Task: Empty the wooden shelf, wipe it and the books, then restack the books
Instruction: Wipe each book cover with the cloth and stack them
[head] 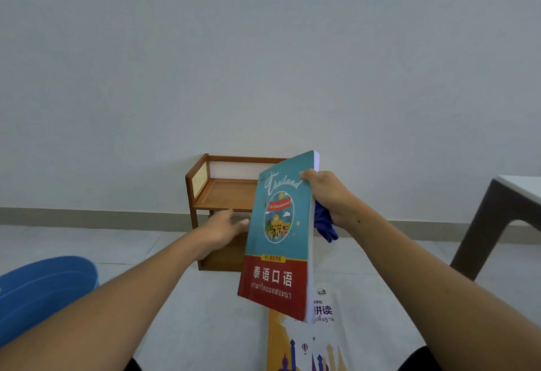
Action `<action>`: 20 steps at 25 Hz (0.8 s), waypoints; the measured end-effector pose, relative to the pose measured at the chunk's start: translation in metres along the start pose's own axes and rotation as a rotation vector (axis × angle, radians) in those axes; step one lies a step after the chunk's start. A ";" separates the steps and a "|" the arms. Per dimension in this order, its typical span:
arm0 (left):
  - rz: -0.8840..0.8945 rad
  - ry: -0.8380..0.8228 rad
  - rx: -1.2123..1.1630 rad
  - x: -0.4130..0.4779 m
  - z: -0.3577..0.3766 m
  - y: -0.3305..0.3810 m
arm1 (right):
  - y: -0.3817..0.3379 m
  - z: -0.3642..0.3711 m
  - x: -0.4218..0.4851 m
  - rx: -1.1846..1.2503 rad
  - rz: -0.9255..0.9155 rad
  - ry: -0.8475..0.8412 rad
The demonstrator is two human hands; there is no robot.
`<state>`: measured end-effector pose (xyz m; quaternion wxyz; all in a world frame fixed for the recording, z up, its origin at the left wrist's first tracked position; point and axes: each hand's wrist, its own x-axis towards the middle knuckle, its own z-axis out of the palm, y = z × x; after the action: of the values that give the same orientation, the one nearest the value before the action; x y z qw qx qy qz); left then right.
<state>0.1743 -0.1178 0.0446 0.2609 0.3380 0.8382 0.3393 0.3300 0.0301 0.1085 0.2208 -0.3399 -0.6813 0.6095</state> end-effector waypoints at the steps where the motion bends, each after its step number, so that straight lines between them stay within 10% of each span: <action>1: -0.086 0.024 -0.062 0.005 0.000 -0.008 | 0.000 -0.004 -0.003 0.049 0.018 -0.024; 8: -0.207 -0.359 -0.231 0.001 0.025 -0.016 | 0.024 -0.030 0.002 0.005 0.102 -0.054; 20: -0.379 -0.207 -0.224 0.041 0.173 -0.087 | 0.202 -0.052 0.073 -0.593 0.315 0.155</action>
<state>0.2294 -0.0660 -0.1383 0.4401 0.1765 0.8127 0.3385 0.3570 0.1245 -0.0900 0.0665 -0.5358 -0.7491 0.3837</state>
